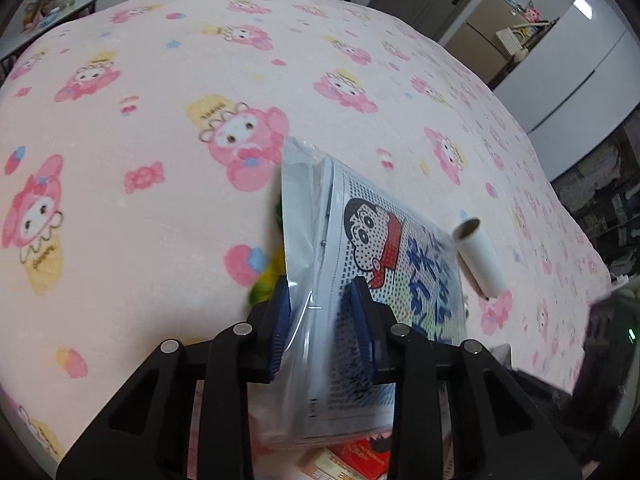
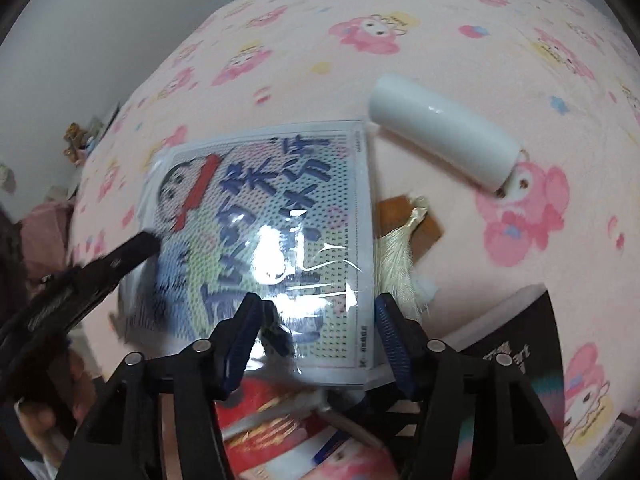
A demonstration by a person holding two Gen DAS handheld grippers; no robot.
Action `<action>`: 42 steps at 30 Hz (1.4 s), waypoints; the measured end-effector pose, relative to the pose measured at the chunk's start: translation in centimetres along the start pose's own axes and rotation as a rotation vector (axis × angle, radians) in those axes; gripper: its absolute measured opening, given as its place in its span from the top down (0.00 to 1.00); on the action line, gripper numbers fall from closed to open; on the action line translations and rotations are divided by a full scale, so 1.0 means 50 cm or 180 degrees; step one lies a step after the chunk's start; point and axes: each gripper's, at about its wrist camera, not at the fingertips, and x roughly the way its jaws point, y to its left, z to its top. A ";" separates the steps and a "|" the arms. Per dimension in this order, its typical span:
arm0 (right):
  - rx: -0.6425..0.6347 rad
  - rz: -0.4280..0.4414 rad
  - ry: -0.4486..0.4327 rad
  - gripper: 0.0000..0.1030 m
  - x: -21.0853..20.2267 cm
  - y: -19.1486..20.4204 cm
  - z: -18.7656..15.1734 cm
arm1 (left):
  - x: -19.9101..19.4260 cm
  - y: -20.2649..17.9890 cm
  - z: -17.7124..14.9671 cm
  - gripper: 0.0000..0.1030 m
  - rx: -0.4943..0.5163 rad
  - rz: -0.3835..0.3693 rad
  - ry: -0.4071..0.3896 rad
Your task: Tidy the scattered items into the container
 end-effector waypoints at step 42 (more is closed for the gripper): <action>0.0995 -0.0431 -0.0580 0.54 -0.223 -0.060 -0.383 | -0.064 -0.175 -0.162 0.62 0.0769 -0.0582 0.0590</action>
